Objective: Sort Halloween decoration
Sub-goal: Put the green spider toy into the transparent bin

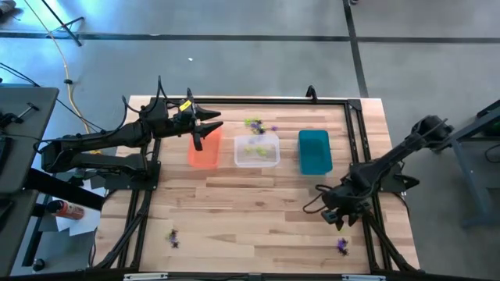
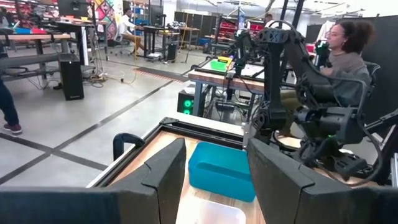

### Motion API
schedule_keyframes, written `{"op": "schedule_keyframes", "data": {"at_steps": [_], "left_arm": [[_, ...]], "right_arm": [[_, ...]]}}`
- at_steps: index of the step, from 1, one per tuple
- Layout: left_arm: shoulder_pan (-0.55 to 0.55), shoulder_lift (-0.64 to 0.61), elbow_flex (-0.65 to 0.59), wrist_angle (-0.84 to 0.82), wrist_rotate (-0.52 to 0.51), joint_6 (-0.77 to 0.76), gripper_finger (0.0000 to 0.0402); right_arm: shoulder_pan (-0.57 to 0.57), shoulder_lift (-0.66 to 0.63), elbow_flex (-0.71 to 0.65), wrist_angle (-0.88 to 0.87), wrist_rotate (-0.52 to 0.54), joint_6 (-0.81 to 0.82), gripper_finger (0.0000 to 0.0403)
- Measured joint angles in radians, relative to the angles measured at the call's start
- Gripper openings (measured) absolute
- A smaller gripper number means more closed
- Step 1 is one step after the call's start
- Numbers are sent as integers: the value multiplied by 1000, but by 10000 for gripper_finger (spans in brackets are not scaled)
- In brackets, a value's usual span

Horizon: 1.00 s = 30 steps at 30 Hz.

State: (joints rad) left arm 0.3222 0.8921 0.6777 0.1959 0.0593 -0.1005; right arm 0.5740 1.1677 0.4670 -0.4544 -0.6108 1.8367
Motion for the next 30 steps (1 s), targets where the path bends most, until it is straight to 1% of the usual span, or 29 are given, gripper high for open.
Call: {"op": "schedule_keyframes", "data": {"at_steps": [2,4,13,16,19,23,26,30], "left_arm": [[0,0,0,0,0,0,158],[0,0,0,-1,0,0,158],[0,0,0,0,0,0,158],[0,0,0,0,0,0,158],[0,0,0,0,0,-1,158],[0,0,0,0,0,-2,158],[0,0,0,0,0,-1,158],[0,0,0,0,0,-1,158]], "right_arm": [[15,34,-10,57,18,-17,236],[23,68,-13,45,40,-15,236],[25,161,-14,34,59,-39,235],[25,199,-13,32,56,-47,226],[23,242,-8,37,29,-61,202],[23,279,-8,40,4,-90,158],[24,282,-8,25,3,-118,117],[25,267,6,-23,12,-187,52]]}}
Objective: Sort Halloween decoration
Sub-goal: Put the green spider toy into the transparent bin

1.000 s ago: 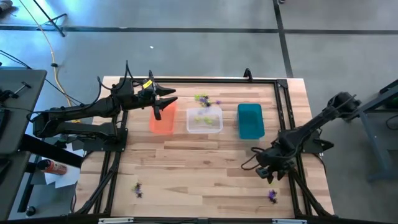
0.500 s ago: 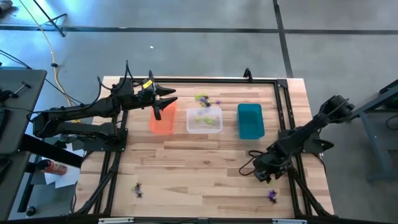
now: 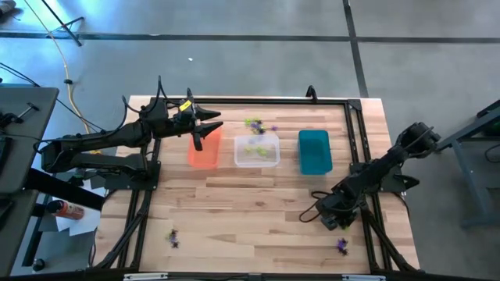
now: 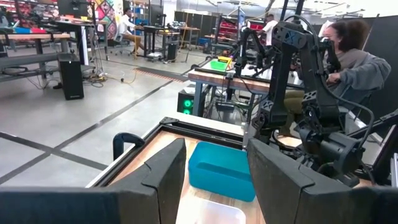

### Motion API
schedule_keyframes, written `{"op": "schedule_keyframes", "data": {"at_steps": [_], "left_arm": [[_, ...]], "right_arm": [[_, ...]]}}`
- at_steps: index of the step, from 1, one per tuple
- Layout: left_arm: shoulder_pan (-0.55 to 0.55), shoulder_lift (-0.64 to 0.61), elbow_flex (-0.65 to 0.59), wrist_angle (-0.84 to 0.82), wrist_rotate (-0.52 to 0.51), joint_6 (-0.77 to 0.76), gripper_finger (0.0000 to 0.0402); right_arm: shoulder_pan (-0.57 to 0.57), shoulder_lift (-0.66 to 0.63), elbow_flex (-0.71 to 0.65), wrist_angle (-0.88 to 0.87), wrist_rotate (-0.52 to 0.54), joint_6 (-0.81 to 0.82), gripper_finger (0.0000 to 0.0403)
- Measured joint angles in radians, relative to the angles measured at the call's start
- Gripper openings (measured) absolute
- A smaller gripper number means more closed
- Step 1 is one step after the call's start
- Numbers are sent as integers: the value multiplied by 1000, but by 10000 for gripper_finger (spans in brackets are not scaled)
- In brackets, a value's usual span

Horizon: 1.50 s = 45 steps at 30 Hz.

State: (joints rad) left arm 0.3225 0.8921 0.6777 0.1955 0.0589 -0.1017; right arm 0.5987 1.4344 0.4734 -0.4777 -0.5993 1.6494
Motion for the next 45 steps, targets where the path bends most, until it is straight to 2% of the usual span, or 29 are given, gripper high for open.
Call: {"op": "schedule_keyframes", "data": {"at_steps": [2,4,10,13,17,22,27,30,37,42,45], "left_arm": [[0,0,0,0,0,0,158],[0,0,0,0,0,0,158],[0,0,0,5,-2,0,158],[0,0,0,5,-4,0,158],[0,0,0,5,-10,0,158],[0,0,0,3,-23,0,158],[0,0,0,4,-23,0,158],[0,0,0,3,-23,0,158],[-2,0,0,23,-18,1,158],[-23,0,0,35,71,1,158],[-30,0,0,35,86,1,158]], "right_arm": [[1,-18,20,-46,24,-53,19],[0,-48,43,-100,66,-117,7],[-15,-188,120,-189,186,-267,8],[-49,-261,162,-187,290,-346,3],[-126,-336,209,-150,438,-538,2],[-279,-375,214,117,470,-828,1],[-434,-366,215,384,500,-1184,1],[-549,-359,215,538,532,-1329,1],[-775,-331,216,881,528,-1446,1],[-815,-292,215,971,423,-1504,0],[-815,-272,217,964,407,-1519,0]]}}
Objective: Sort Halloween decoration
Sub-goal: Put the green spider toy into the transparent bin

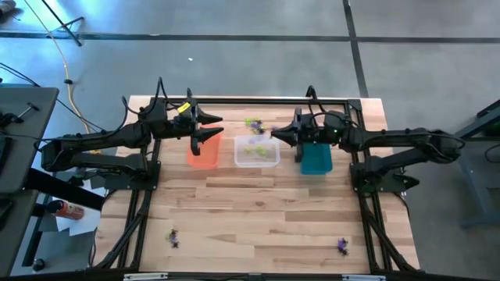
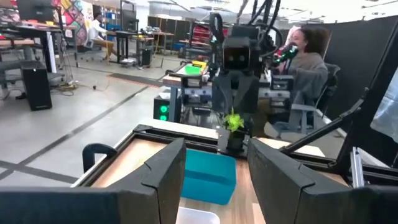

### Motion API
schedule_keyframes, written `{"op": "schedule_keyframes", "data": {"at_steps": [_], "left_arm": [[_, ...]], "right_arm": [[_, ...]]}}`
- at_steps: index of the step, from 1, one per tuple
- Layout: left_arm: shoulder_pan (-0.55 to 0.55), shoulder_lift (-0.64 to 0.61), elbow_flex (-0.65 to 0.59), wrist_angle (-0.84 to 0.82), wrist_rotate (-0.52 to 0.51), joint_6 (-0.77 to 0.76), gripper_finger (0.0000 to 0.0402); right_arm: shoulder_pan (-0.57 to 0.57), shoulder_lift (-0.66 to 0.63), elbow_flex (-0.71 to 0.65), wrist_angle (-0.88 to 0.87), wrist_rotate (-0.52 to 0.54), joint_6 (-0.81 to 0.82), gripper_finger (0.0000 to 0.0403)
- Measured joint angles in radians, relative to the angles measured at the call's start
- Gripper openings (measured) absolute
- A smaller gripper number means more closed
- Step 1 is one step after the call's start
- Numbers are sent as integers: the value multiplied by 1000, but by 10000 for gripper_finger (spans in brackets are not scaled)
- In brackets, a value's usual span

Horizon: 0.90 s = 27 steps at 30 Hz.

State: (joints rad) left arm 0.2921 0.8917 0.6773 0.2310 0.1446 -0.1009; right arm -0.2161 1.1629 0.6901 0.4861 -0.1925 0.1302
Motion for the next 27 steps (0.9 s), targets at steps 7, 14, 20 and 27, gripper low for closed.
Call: {"op": "schedule_keyframes", "data": {"at_steps": [7,14,20,27], "left_arm": [[-1,0,0,-2,-8,0,158],[0,0,0,-2,-24,-3,158],[0,0,0,-2,-24,-2,158],[0,0,0,-31,-24,-17,158]], "right_arm": [[0,46,65,-67,-1,5,0],[-15,270,390,-682,41,-54,0],[-88,505,554,-950,157,11,0],[-117,673,591,-992,77,62,0]]}}
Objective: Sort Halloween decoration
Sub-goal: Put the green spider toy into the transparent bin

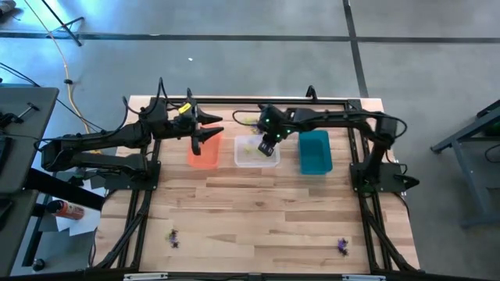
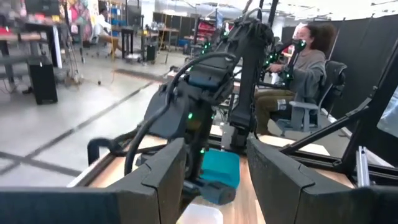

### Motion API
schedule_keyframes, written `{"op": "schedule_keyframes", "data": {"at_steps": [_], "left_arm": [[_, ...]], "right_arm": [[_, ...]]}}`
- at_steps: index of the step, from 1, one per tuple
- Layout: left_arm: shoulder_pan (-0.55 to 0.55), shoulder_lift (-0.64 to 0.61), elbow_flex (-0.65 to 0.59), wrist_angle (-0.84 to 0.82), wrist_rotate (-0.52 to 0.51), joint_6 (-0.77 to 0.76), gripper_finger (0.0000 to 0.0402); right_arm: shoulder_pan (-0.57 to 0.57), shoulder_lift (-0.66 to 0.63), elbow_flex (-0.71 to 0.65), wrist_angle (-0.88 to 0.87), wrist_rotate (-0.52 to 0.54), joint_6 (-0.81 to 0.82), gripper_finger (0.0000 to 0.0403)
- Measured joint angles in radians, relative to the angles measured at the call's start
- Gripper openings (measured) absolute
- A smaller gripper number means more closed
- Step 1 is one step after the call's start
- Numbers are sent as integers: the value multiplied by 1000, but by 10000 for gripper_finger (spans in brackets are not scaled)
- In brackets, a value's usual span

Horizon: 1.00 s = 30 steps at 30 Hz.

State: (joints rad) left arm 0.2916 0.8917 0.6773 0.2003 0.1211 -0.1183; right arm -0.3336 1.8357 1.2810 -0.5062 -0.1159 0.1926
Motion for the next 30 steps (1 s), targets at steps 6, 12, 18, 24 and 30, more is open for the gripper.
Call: {"op": "schedule_keyframes", "data": {"at_steps": [6,12,18,24,30], "left_arm": [[0,0,0,-68,0,-35,158],[0,0,0,-67,0,-36,158],[0,0,0,-67,0,-36,158],[0,0,0,-66,0,-36,158],[0,0,0,-66,-1,-36,158]], "right_arm": [[0,68,2,-19,-2,60,0],[0,89,2,-9,-1,110,1],[-1,89,2,-6,0,126,51],[1,84,2,-6,-8,138,156],[-7,15,2,-37,-68,95,215]]}}
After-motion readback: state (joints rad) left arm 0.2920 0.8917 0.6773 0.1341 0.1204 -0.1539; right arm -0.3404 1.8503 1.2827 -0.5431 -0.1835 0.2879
